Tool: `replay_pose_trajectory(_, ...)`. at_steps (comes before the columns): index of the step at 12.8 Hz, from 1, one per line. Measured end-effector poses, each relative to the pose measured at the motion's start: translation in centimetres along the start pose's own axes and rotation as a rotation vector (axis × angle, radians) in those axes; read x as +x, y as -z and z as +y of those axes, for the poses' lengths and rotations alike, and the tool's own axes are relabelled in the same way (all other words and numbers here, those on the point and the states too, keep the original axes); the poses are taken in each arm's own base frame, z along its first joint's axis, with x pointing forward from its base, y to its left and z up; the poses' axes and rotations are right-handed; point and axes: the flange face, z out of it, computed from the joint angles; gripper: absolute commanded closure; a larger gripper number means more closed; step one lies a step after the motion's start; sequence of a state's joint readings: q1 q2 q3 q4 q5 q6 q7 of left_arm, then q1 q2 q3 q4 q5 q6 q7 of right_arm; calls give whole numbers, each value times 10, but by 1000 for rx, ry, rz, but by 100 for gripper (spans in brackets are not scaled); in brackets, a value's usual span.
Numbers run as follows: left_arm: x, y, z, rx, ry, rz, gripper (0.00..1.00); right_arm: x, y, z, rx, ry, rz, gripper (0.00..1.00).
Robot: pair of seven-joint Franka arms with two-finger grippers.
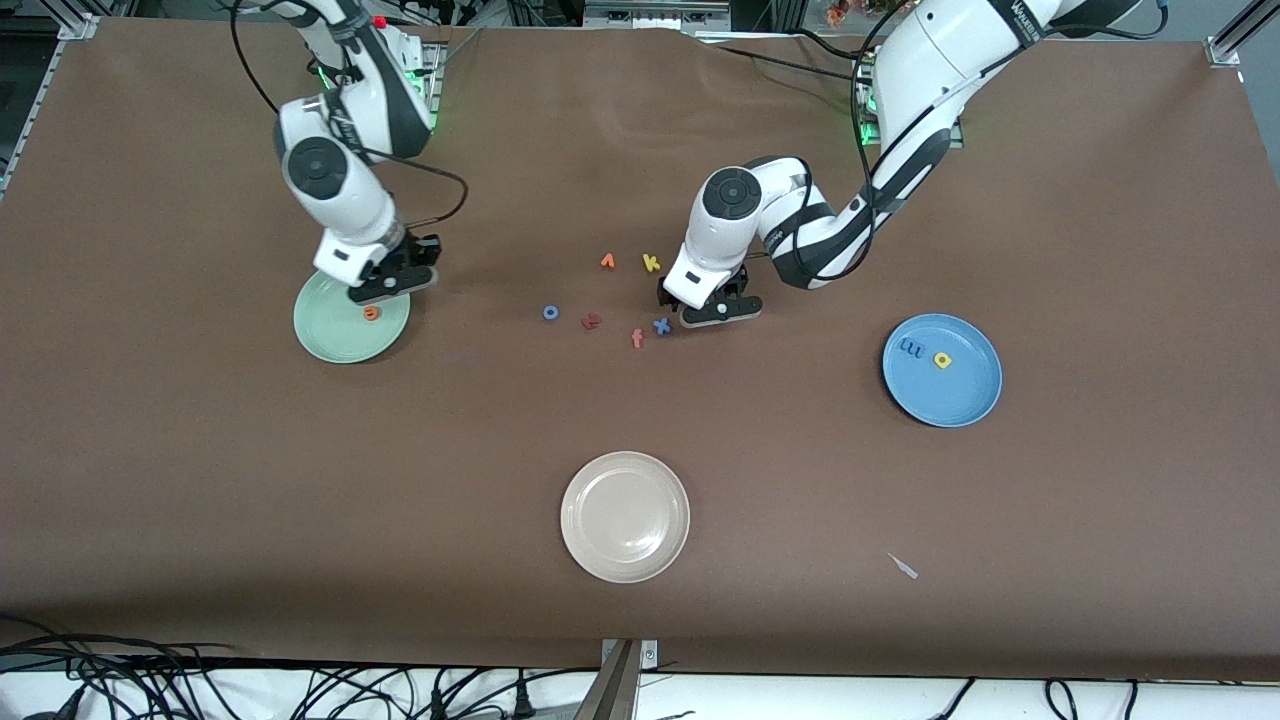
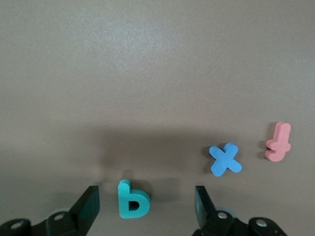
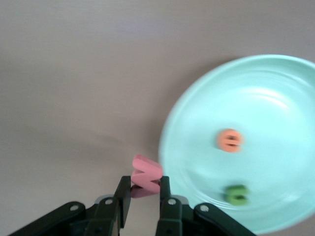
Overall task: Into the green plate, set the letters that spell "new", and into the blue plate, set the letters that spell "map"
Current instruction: 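Drop the pink m on the green plate while the left gripper carries b, then drop the b on the blue plate while the right gripper returns to rest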
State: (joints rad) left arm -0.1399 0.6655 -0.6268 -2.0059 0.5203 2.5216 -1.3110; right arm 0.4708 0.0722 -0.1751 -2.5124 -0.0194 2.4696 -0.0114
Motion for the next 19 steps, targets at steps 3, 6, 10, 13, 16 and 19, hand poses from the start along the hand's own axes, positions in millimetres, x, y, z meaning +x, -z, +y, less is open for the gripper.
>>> replay_pose_trajectory(3,-1,-4,-3,23,-10,-2,44,-7,-2,57,8,22,-21,94)
replay_pose_trajectory(6,-2,-7,-5,47,-26,1,70,-7,-17,94,-9,42,3,94)
replay_pose_trajectory(10,-2,-4,-3,63,-28,3,100,3,-49,105,-50,32,18,6)
replay_pose_trajectory(13,3,-4,-6,90,-24,1,100,10,-47,110,-57,27,27,1)
replay_pose_trajectory(16,47,13,-38,166,-57,-35,100,28,-21,113,-29,16,-44,1)
replay_pose_trajectory(19,115,58,-112,199,-172,-153,100,61,49,112,55,-15,-145,0)
